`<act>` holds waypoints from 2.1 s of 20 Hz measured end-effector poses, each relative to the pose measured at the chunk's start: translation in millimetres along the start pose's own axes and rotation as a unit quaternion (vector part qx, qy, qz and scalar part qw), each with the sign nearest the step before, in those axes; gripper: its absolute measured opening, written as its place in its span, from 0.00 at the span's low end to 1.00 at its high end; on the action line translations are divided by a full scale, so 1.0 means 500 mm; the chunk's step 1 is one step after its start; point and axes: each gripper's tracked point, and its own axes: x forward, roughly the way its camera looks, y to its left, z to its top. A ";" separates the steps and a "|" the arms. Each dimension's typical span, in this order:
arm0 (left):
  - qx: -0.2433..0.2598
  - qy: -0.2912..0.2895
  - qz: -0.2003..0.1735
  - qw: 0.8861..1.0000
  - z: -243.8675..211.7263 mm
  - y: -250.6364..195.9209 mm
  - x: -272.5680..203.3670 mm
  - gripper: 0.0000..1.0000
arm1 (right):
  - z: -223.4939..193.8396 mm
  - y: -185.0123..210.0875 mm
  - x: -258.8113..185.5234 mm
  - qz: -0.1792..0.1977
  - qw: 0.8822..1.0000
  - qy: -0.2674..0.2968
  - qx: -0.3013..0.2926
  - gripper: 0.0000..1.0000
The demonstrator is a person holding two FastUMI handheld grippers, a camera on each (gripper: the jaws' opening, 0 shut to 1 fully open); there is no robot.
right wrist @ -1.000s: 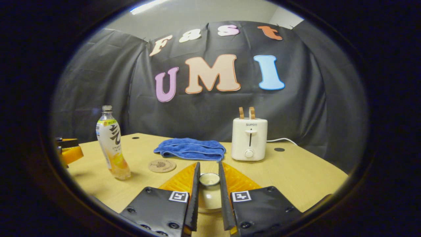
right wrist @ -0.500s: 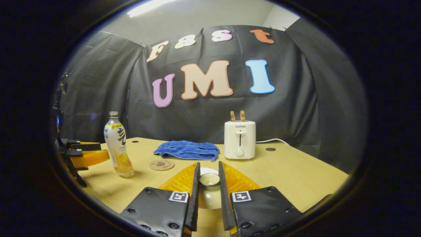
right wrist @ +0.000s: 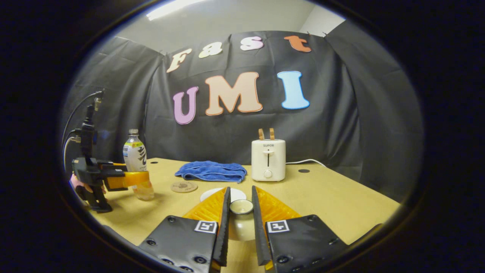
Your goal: Open the teacup lid with one hand, grasp the water bottle and pour water into the teacup with the other hand; after pouring, place the water bottle on the coaster and then close the teacup lid.
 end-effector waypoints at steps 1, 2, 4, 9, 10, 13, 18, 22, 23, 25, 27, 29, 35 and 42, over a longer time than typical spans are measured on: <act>0.002 0.001 0.003 1.000 -0.001 0.000 0.008 0.87 | 0.000 -0.002 -0.002 -0.001 1.000 0.000 0.000 0.34; 0.005 0.002 0.004 1.000 0.000 -0.001 0.017 0.82 | 0.000 -0.003 -0.006 -0.002 1.000 0.000 0.000 0.34; 0.015 0.008 0.008 1.000 -0.006 -0.002 0.023 0.73 | 0.000 -0.004 -0.007 -0.001 1.000 0.000 0.000 0.34; 0.063 0.019 0.003 0.998 -0.006 -0.020 0.039 0.61 | 0.002 -0.018 -0.012 -0.010 1.000 0.000 0.000 0.34; 0.078 0.023 0.003 0.997 -0.002 -0.023 0.041 0.58 | 0.002 -0.023 -0.012 -0.013 1.000 0.000 0.000 0.34; 0.142 0.020 0.008 0.990 0.031 -0.039 0.042 0.56 | 0.001 -0.035 -0.014 -0.018 1.000 0.000 0.000 0.34; 0.317 0.010 0.010 0.948 0.080 -0.068 0.068 0.55 | 0.003 -0.054 -0.018 -0.027 1.000 0.000 0.000 0.34; 0.425 0.037 -0.013 0.905 0.050 -0.098 0.085 0.54 | 0.002 -0.073 -0.019 -0.037 0.999 0.000 0.000 0.34; 0.452 0.042 -0.015 0.891 0.046 -0.101 0.089 0.54 | 0.003 -0.079 -0.018 -0.039 0.999 0.001 0.000 0.34; 0.506 0.046 -0.018 0.861 0.046 -0.098 0.097 0.53 | 0.004 -0.093 -0.019 -0.046 0.999 0.001 0.000 0.34; 0.551 0.049 -0.018 0.833 0.036 -0.101 0.106 0.53 | 0.003 -0.107 -0.018 -0.054 0.999 0.001 0.000 0.34; 0.592 0.049 -0.016 0.804 0.032 -0.101 0.123 0.53 | 0.004 -0.113 -0.015 -0.058 0.998 0.001 0.000 0.34; 0.689 0.033 -0.008 0.724 0.053 -0.102 0.130 0.53 | 0.005 -0.121 -0.019 -0.062 0.998 0.000 0.000 0.34; 0.752 0.025 -0.021 0.659 0.059 -0.121 0.129 0.53 | 0.004 -0.125 -0.017 -0.064 0.998 0.000 0.000 0.34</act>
